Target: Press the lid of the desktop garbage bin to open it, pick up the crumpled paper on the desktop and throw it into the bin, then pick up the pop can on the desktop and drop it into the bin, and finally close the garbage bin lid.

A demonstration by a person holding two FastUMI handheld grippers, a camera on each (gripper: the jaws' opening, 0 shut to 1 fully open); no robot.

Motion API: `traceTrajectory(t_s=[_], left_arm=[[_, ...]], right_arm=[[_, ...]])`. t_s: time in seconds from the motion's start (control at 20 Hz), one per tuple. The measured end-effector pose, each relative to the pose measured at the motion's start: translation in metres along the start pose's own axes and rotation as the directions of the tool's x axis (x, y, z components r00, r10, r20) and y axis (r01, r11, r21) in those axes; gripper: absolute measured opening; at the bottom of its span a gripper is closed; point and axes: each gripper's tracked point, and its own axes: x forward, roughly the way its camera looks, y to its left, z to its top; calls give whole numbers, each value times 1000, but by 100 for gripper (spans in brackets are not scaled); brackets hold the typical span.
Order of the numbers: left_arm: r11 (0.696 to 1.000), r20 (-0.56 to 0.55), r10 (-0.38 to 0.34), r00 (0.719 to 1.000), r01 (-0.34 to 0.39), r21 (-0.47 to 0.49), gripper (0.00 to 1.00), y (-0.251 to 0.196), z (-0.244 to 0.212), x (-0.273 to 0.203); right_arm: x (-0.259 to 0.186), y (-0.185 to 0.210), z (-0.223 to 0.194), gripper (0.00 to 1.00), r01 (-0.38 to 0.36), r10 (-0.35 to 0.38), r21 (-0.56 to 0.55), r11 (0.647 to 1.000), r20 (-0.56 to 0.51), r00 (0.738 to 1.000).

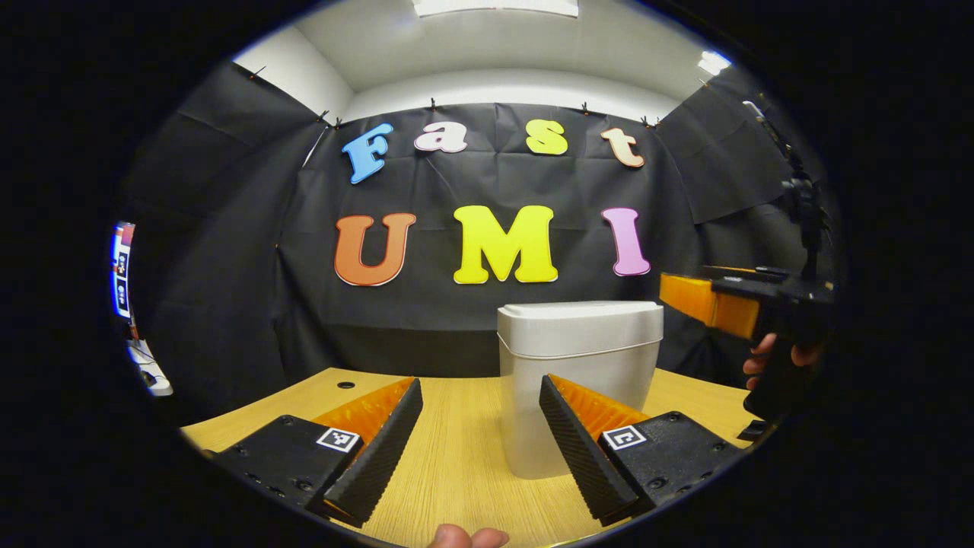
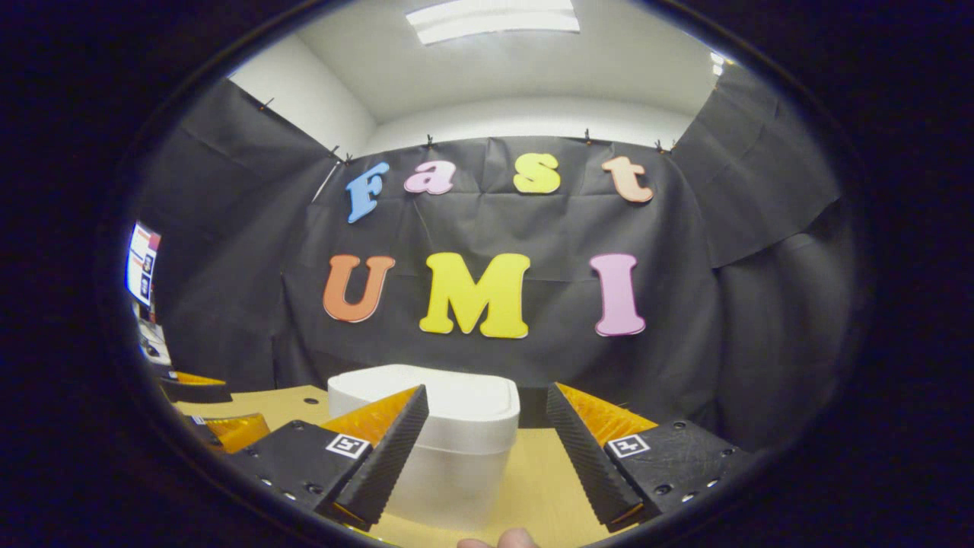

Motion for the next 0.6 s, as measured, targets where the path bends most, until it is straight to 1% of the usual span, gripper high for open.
traceTrajectory(t_s=[0.05, 0.1, 0.15, 0.2, 0.3, 0.45, 0.55, 0.6], left_arm=[[1000, 3, 5, 1000, -5, 4, 100, 2, 0, -1], [1000, 5, 14, 1000, -14, 0, 99, 6, 0, 0], [1000, 6, 26, 1000, -26, -8, 99, 10, 0, -1], [999, 5, 39, 999, -39, -18, 99, 14, -1, -1], [998, 7, 52, 999, -52, -30, 99, 18, 3, -3], [998, 18, 64, 998, -64, -23, 99, 21, 8, -6], [997, 27, 71, 997, -71, -4, 99, 21, 11, -7], [997, 30, 71, 997, -71, 2, 99, 20, 11, -7]], right_arm=[[-11, 2, -16, 97, 8, -8, -4, 1000, -18, 1000], [-20, 8, -29, 97, -10, 10, -5, 1000, -41, 999], [-27, 13, -38, 97, -17, 17, 4, 1000, -54, 998], [-30, 11, -42, 98, -5, 6, 26, 1000, -56, 998], [-32, 7, -49, 95, 15, -10, 71, 997, -74, 997], [-27, 6, -56, 95, 35, -25, 100, 994, -99, 995], [-27, 3, -56, 95, 44, -35, 89, 995, -101, 994], [-26, 1, -55, 93, 53, -45, 74, 996, -100, 994]])
